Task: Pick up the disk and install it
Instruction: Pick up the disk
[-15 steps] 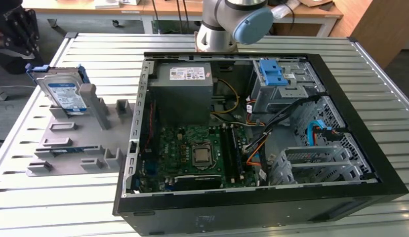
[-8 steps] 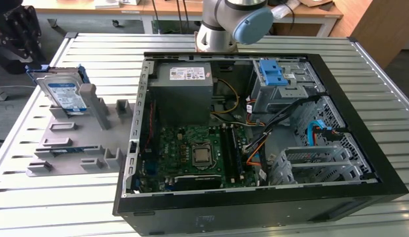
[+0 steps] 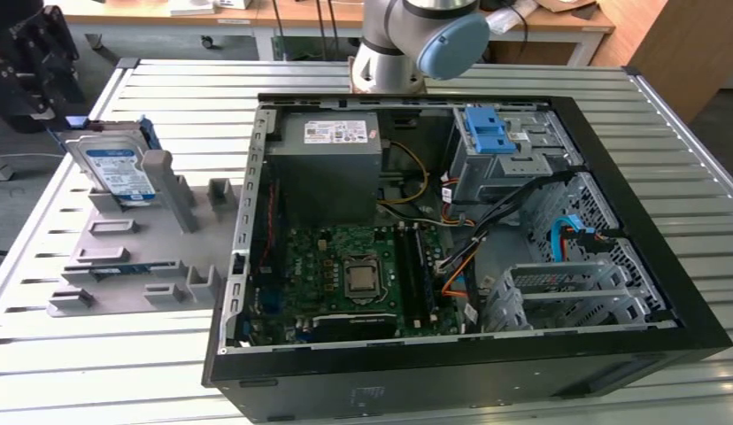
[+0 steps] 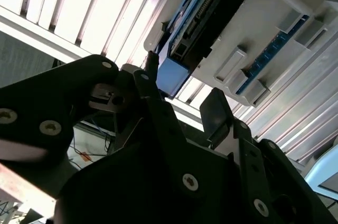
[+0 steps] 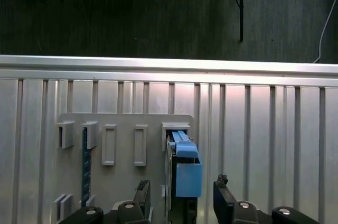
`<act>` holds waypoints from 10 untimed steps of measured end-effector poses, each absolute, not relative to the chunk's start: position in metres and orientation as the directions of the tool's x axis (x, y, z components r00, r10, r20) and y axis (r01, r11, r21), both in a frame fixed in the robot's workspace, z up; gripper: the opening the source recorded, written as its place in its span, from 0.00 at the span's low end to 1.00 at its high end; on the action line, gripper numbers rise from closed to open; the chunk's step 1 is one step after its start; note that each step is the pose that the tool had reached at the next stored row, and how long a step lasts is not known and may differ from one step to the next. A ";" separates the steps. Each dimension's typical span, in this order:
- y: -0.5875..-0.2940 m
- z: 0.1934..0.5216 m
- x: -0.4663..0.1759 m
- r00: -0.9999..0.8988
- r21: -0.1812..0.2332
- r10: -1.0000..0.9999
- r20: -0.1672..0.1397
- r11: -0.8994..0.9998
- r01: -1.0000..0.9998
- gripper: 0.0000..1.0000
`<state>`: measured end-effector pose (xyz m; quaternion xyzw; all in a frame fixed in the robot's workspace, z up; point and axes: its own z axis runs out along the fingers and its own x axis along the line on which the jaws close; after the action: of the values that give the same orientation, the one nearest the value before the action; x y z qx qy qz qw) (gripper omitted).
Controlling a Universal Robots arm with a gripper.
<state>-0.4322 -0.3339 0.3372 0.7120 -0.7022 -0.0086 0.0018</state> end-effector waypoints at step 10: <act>-0.329 0.325 -0.437 0.011 0.015 -1.000 0.000 -0.011 -1.000 0.59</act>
<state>-0.4374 -0.3287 0.3249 0.7111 -0.7031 -0.0051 0.0052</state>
